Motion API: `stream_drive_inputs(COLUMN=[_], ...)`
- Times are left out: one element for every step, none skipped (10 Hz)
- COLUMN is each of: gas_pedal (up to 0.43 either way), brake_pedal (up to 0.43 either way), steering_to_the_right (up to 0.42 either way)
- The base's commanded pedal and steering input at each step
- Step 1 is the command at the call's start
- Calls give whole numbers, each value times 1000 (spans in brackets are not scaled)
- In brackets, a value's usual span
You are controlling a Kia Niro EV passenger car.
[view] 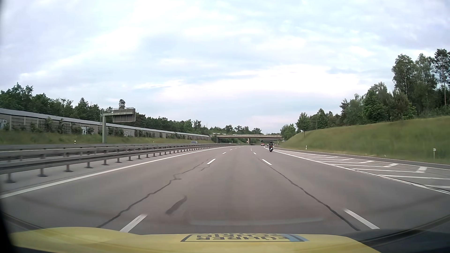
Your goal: Follow the waypoints while adhering to traffic rules and regulations
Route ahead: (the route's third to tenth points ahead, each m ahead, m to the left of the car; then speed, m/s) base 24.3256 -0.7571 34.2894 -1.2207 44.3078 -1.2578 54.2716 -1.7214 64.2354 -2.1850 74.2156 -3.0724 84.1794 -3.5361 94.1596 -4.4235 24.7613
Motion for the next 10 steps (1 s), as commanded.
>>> stream_drive_inputs(gas_pedal=[0,0,0,0,0,0,0,0,0,0], brake_pedal=[244,213,207,201,189,183,177,165,140,98], steering_to_the_right=[5,5,5,5,5,5,5,7,7,7])
